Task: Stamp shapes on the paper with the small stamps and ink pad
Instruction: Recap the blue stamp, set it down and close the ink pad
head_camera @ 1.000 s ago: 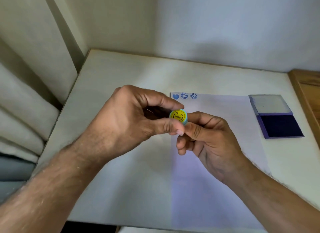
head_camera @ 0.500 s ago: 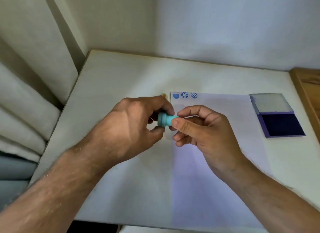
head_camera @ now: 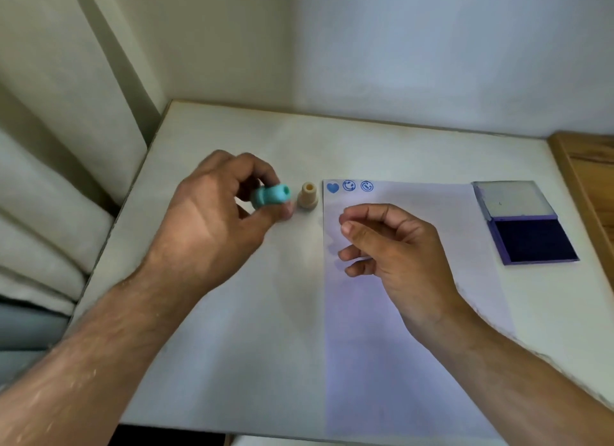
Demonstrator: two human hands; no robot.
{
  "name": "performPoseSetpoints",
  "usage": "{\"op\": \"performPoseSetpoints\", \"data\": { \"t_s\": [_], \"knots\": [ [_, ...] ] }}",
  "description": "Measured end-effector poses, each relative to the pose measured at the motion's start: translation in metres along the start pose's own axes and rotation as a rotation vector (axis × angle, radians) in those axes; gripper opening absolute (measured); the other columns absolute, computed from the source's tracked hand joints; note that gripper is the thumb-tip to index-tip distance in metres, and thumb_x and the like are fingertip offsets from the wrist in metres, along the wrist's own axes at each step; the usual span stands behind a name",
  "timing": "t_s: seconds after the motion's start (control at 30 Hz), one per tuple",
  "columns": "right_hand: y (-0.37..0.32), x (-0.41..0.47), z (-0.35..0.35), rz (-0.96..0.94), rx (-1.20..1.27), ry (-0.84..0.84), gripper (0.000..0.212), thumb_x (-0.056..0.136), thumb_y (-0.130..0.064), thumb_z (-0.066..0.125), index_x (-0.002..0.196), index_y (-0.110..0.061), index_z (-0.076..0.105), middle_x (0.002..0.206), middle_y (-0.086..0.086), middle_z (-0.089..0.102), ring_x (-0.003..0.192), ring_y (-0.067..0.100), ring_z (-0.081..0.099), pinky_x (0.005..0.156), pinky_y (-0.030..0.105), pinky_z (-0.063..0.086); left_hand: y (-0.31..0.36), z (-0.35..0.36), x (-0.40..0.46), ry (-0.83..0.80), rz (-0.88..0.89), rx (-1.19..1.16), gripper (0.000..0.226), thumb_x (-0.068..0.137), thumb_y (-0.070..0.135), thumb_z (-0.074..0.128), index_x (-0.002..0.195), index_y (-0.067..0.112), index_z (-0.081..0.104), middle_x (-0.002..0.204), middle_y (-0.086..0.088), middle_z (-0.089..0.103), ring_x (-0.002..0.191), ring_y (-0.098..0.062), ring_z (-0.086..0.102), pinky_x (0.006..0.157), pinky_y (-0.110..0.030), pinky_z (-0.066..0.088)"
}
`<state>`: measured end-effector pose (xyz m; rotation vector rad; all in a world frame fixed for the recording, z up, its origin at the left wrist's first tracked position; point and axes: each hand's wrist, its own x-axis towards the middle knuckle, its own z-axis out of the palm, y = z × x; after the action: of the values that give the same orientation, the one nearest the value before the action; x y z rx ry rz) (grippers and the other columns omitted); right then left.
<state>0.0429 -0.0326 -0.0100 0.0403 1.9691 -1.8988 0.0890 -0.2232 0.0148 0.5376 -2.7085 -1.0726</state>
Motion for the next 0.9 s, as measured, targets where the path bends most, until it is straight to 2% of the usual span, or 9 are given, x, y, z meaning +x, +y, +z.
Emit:
{"op": "performPoseSetpoints", "data": {
  "t_s": [0.1, 0.17, 0.23, 0.3, 0.5, 0.73, 0.8, 0.9],
  "knots": [
    [0.002, 0.0, 0.0, 0.001, -0.01, 0.012, 0.012, 0.084, -0.005, 0.07, 0.091, -0.014, 0.074, 0.088, 0.002, 0.074, 0.063, 0.022, 0.068, 0.057, 0.032, 0.055, -0.006, 0.001, 0.004, 0.027, -0.149, 0.047, 0.023, 0.084, 0.04, 0.071, 0.102, 0.033, 0.059, 0.096, 0.013, 0.061, 0.078, -0.006, 0.058, 0.058, -0.012, 0.036],
    [0.002, 0.0, 0.0, 0.003, -0.013, 0.018, 0.013, 0.085, -0.004, 0.069, 0.091, -0.014, 0.074, 0.089, 0.002, 0.074, 0.063, 0.022, 0.068, 0.057, 0.032, 0.055, -0.013, 0.002, 0.006, -0.005, -0.205, 0.119, 0.024, 0.086, 0.038, 0.07, 0.105, 0.031, 0.059, 0.098, 0.011, 0.063, 0.083, -0.008, 0.059, 0.06, -0.016, 0.036],
    [0.002, 0.0, 0.0, 0.002, -0.015, 0.025, 0.013, 0.085, -0.004, 0.069, 0.091, -0.014, 0.074, 0.088, 0.001, 0.074, 0.063, 0.021, 0.068, 0.057, 0.032, 0.054, -0.018, 0.004, 0.006, -0.053, -0.253, 0.138, 0.024, 0.084, 0.037, 0.073, 0.103, 0.03, 0.06, 0.096, 0.01, 0.065, 0.08, -0.007, 0.059, 0.058, -0.015, 0.037],
    [0.002, 0.0, 0.001, -0.003, -0.016, 0.03, 0.012, 0.084, -0.005, 0.07, 0.09, -0.015, 0.074, 0.086, -0.001, 0.074, 0.063, 0.02, 0.067, 0.056, 0.032, 0.054, -0.02, 0.005, 0.006, -0.087, -0.282, 0.124, 0.024, 0.081, 0.035, 0.077, 0.101, 0.029, 0.063, 0.092, 0.011, 0.066, 0.077, -0.003, 0.059, 0.059, -0.013, 0.04],
    [0.003, 0.0, 0.0, -0.009, -0.026, 0.031, 0.013, 0.084, -0.006, 0.07, 0.088, -0.017, 0.075, 0.087, -0.002, 0.073, 0.064, 0.02, 0.067, 0.057, 0.032, 0.054, -0.018, 0.008, 0.005, -0.101, -0.298, 0.131, 0.027, 0.079, 0.032, 0.079, 0.102, 0.03, 0.066, 0.095, 0.007, 0.068, 0.083, -0.011, 0.064, 0.073, -0.026, 0.048],
    [0.003, 0.0, -0.001, -0.022, -0.038, 0.045, 0.012, 0.084, -0.006, 0.07, 0.088, -0.016, 0.075, 0.088, -0.002, 0.073, 0.063, 0.019, 0.067, 0.057, 0.031, 0.055, -0.016, 0.006, 0.004, -0.101, -0.309, 0.123, 0.061, 0.069, 0.033, 0.086, 0.123, 0.031, 0.058, 0.111, 0.008, 0.064, 0.093, -0.012, 0.064, 0.087, -0.034, 0.055],
    [0.003, 0.0, -0.001, -0.028, -0.041, 0.052, 0.012, 0.084, -0.006, 0.07, 0.088, -0.016, 0.075, 0.087, -0.003, 0.073, 0.063, 0.018, 0.066, 0.057, 0.032, 0.056, -0.016, 0.004, 0.003, -0.083, -0.306, 0.151, 0.069, 0.067, 0.033, 0.088, 0.127, 0.031, 0.054, 0.111, 0.007, 0.062, 0.091, -0.013, 0.064, 0.083, -0.035, 0.056],
    [0.002, -0.003, -0.001, -0.04, -0.075, 0.078, 0.014, 0.084, -0.009, 0.071, 0.088, -0.022, 0.075, 0.092, -0.007, 0.073, 0.062, 0.015, 0.067, 0.061, 0.034, 0.057, -0.014, -0.002, -0.001, -0.009, -0.269, 0.218, 0.071, 0.061, 0.039, 0.09, 0.121, 0.028, 0.052, 0.101, 0.002, 0.058, 0.086, -0.016, 0.062, 0.066, -0.028, 0.049]
  ]
}}
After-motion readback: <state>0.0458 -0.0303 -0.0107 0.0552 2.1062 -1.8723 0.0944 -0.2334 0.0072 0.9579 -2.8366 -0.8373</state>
